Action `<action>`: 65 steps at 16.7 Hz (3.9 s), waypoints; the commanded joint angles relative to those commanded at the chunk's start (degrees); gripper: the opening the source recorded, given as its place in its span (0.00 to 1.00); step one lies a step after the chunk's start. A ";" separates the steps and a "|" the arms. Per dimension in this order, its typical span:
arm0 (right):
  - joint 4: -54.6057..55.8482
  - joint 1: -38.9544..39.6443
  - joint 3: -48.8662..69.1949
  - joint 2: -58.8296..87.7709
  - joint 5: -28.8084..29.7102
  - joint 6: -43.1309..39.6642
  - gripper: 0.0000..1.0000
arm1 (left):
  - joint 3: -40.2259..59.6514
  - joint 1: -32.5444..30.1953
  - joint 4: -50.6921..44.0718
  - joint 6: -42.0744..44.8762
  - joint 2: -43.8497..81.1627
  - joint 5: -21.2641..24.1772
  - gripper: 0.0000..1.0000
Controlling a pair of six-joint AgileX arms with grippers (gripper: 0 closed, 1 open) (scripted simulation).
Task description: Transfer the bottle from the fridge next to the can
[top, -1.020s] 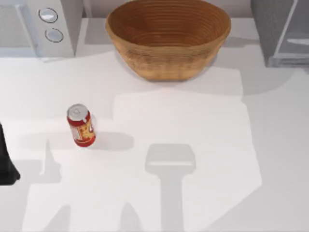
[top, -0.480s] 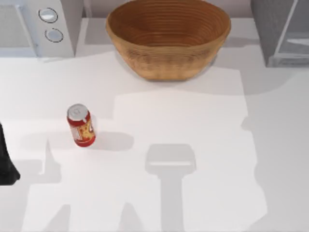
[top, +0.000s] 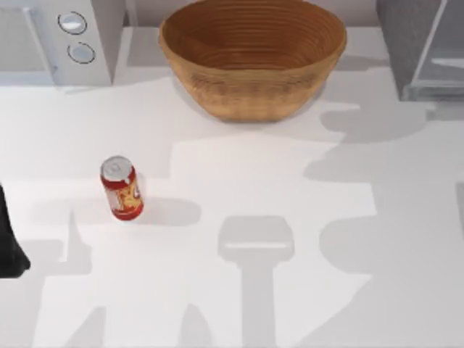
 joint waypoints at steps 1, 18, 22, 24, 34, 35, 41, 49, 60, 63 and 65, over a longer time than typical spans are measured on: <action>0.50 3.13 0.54 0.80 3.18 0.03 0.00 | 0.00 0.00 0.00 0.00 0.00 0.00 1.00; 7.35 64.64 8.19 18.60 63.33 0.07 0.00 | 0.00 0.00 0.00 0.00 0.00 0.00 1.00; 7.77 67.53 8.66 19.18 66.04 -0.04 0.00 | 0.00 0.00 0.00 0.00 0.00 0.00 1.00; 7.77 67.53 8.66 19.18 66.04 -0.04 0.00 | 0.00 0.00 0.00 0.00 0.00 0.00 1.00; 7.77 67.53 8.66 19.18 66.04 -0.04 0.23 | 0.00 0.00 0.00 0.00 0.00 0.00 1.00; 7.77 67.53 8.66 19.18 66.04 -0.04 0.30 | 0.00 0.00 0.00 0.00 0.00 0.00 1.00; 7.77 67.53 8.66 19.18 66.04 -0.04 0.75 | 0.00 0.00 0.00 0.00 0.00 0.00 1.00; 7.77 67.53 8.66 19.18 66.04 -0.04 1.00 | 0.00 0.00 0.00 0.00 0.00 0.00 1.00; 9.86 71.41 4.69 17.44 69.99 0.04 1.00 | 0.00 0.00 0.00 0.00 0.00 0.00 1.00; 9.73 71.15 4.88 17.71 69.86 0.04 1.00 | 0.00 0.00 0.00 0.00 0.00 0.00 1.00; 9.44 70.78 4.74 15.98 68.84 -0.03 1.00 | 0.00 0.00 0.00 0.00 0.00 0.00 1.00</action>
